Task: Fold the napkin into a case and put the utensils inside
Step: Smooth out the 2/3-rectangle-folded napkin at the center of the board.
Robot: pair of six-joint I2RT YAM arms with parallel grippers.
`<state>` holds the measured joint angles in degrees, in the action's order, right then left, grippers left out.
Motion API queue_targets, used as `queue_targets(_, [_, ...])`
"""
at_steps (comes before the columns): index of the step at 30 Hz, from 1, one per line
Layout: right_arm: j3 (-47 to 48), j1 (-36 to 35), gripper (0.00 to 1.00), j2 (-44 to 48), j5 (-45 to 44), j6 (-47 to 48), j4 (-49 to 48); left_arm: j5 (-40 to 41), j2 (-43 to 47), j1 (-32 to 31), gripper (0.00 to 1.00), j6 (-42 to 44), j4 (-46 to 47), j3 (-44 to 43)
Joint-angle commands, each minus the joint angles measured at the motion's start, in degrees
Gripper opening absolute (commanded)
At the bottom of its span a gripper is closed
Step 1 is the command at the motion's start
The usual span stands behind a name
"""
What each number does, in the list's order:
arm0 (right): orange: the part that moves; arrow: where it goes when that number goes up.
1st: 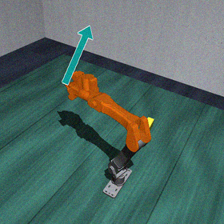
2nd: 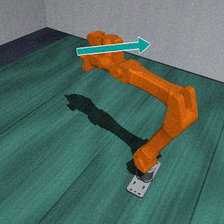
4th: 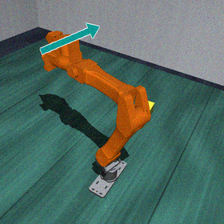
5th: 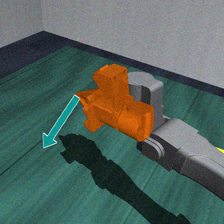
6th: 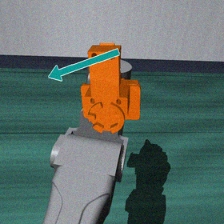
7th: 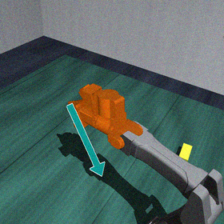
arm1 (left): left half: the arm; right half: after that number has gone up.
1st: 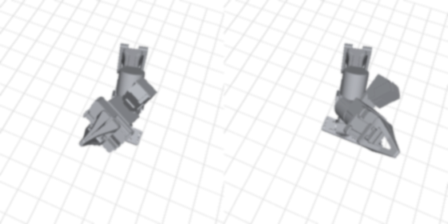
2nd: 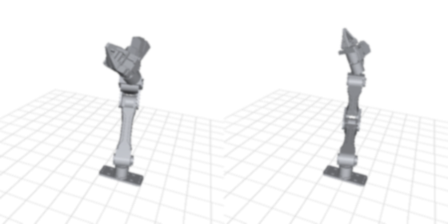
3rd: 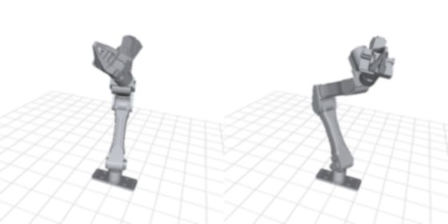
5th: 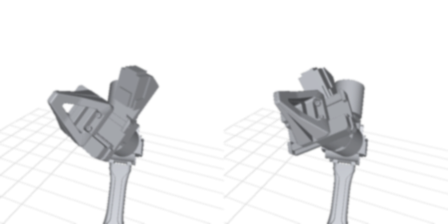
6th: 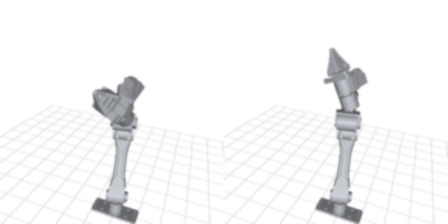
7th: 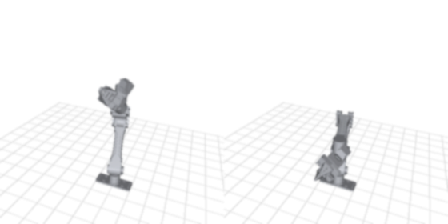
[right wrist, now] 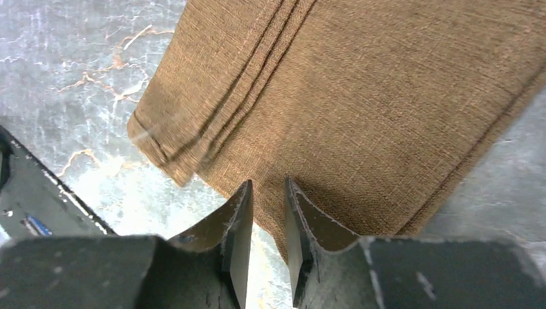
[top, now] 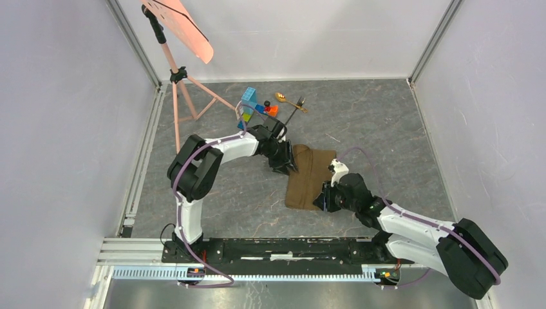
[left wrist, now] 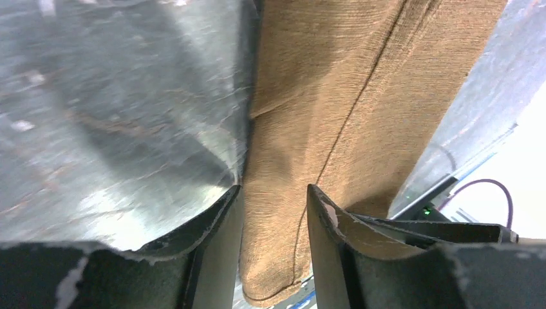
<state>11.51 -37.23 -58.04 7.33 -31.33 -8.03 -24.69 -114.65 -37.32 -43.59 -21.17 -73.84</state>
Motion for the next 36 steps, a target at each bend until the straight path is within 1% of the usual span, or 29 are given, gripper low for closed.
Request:
queue_targets(1, [2.9, -1.9, 0.34, 0.8, -2.9, -3.9, 7.1, 5.0, 7.2, 0.2, 0.5, 8.6, -6.5, -0.3])
queue_targets(3, [7.7, -1.7, 0.44, 2.1, -6.9, 1.1, 14.8, 4.1, 10.3, 0.0, 0.53, 9.7, -7.6, 1.7])
queue_targets(4, [9.4, -1.2, 0.48, 2.8, -8.2, 3.1, 16.7, 3.7, 11.8, -0.2, 0.53, 10.1, -8.1, 2.7])
queue_targets(6, [11.0, 0.9, 0.51, 3.6, -6.6, 6.3, 17.6, 2.8, 14.5, -0.7, 0.53, 10.5, -8.8, 4.7])
queue_targets(7, [11.1, 2.2, 0.52, 3.2, -3.8, 7.6, 17.0, 2.5, 15.7, -1.0, 0.52, 10.3, -8.9, 6.1])
queue_targets(9, [10.9, 5.4, 0.51, 1.3, 3.4, 8.8, 13.6, 1.0, 17.3, -2.0, 0.5, 9.1, -8.0, 8.4])
queue_targets(10, [10.5, 6.3, 0.48, -0.1, 6.3, 8.6, 11.8, 0.2, 17.7, -2.7, 0.48, 8.7, -7.8, 9.2])
queue_targets(13, [9.9, 7.2, 0.42, -3.9, 12.8, 6.1, 5.1, 0.1, 18.6, -4.2, 0.47, 7.7, -7.8, 11.0])
queue_targets(15, [7.9, 7.2, 0.43, -5.0, 16.1, 3.3, 0.0, 0.4, 19.2, -5.1, 0.49, 7.2, -6.7, 12.4])
queue_targets(17, [5.8, 7.3, 0.45, -5.6, 19.6, -0.4, -6.3, 0.0, 19.3, -5.5, 0.49, 6.4, -5.2, 13.9])
queue_targets(20, [3.5, 7.1, 0.47, -6.9, 23.1, -5.0, -11.9, -1.0, 18.6, -6.0, 0.44, 5.2, -3.3, 15.2])
queue_targets(22, [3.0, 7.2, 0.49, -6.9, 22.0, -4.7, -11.3, -1.2, 17.7, -6.9, 0.4, 4.8, -2.5, 15.5])
queue_targets(25, [4.3, 7.1, 0.49, -5.8, 15.9, -0.6, -3.9, -1.8, 16.4, -8.4, 0.33, 4.0, -1.4, 15.2])
queue_targets(27, [4.2, 7.2, 0.46, -5.9, 13.9, 0.5, -2.2, -1.8, 16.0, -9.4, 0.31, 3.3, -0.4, 15.1])
queue_targets(31, [2.7, 6.9, 0.36, -7.6, 12.0, 1.3, -2.4, -1.5, 14.7, -10.3, 0.3, 2.8, 0.7, 14.6])
queue_targets(36, [1.9, 5.9, 0.34, -8.0, 10.6, 1.3, -3.0, -2.8, 10.5, -11.1, 0.27, 1.7, 3.4, 14.0])
